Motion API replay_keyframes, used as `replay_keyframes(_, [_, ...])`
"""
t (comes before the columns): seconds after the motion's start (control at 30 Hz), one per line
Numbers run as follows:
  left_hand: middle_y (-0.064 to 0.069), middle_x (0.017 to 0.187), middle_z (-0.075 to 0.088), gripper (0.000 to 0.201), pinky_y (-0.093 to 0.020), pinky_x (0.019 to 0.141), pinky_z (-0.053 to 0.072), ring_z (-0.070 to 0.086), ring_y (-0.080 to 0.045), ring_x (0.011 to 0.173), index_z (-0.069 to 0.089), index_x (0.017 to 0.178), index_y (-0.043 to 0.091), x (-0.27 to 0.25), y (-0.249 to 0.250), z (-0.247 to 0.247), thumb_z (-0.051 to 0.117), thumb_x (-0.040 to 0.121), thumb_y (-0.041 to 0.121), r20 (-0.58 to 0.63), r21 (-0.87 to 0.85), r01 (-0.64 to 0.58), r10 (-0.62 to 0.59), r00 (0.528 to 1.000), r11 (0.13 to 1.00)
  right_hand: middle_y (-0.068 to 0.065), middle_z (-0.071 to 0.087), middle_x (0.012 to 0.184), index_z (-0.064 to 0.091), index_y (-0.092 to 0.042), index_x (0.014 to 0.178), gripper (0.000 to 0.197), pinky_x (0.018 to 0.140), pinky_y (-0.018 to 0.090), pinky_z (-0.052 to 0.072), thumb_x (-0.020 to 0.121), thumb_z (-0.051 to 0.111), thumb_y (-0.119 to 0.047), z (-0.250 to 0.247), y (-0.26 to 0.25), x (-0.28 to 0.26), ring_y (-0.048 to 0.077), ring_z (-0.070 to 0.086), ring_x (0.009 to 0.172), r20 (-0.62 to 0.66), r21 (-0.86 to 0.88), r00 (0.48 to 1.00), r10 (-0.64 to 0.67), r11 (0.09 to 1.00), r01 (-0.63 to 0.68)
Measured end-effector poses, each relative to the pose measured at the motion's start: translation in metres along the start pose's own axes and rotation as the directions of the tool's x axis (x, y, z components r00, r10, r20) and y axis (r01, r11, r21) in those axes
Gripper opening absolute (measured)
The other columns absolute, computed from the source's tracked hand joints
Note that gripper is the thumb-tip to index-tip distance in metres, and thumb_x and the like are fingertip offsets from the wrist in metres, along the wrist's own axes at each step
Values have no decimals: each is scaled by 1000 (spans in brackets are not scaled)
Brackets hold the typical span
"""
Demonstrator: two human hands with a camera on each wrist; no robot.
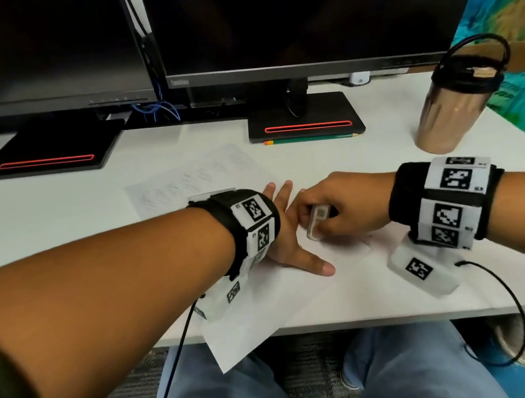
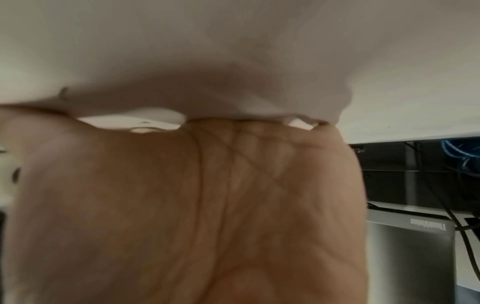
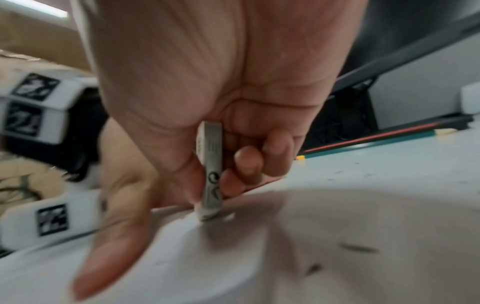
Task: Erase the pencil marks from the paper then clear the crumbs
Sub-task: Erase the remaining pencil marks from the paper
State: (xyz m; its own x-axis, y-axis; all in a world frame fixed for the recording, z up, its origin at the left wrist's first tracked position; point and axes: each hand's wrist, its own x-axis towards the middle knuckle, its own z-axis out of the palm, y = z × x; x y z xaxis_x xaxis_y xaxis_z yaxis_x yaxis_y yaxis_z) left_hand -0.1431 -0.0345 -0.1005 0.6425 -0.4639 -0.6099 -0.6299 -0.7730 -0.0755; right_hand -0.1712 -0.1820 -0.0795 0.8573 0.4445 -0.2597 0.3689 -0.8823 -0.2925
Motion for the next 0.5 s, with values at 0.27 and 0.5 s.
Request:
replay_keyframes(0.27, [-9,157,-37,122,-58,117,-9,-31,-33,146,-23,152,33,1,0,0,46,71,91,-9,-3,-3,3,1000,1000,-12,64,83,61,-22,96,9,76,32,52,87,61,-23,2,-1,-2,4,57,73,-10,4,1000,-15,1000,16])
replay_keyframes(0.5, [-6,158,-35,120,-57,117,-8,-30,-33,146,-23,153,32,1,1,-2,46,72,90,-15,13,-10,10,1000,1000,-18,58,76,62,-22,96,9,69,23,47,87,61,-22,3,-2,-4,-3,53,67,-2,-6,999,-36,999,36])
